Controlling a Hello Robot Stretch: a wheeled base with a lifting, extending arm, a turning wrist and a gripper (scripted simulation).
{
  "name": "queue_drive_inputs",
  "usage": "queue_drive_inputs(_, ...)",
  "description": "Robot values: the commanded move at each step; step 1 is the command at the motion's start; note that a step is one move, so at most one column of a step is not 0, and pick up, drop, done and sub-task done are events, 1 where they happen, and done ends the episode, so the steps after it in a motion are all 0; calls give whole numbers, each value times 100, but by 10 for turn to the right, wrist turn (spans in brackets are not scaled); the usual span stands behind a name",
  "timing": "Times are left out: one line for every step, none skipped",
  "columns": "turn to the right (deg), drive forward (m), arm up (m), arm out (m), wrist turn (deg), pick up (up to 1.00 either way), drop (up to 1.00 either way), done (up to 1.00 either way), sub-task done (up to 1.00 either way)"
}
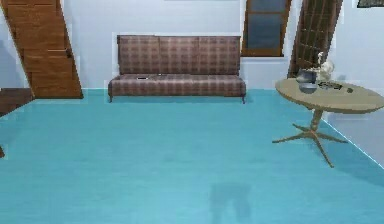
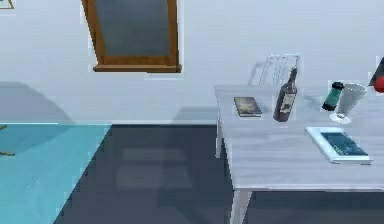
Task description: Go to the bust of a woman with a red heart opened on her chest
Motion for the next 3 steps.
queue_drive_inputs(90,0,0,0,0,0,0,0,0)
queue_drive_inputs(0,100,0,0,0,0,0,0,0)
queue_drive_inputs(0,100,0,0,0,0,0,0,0)
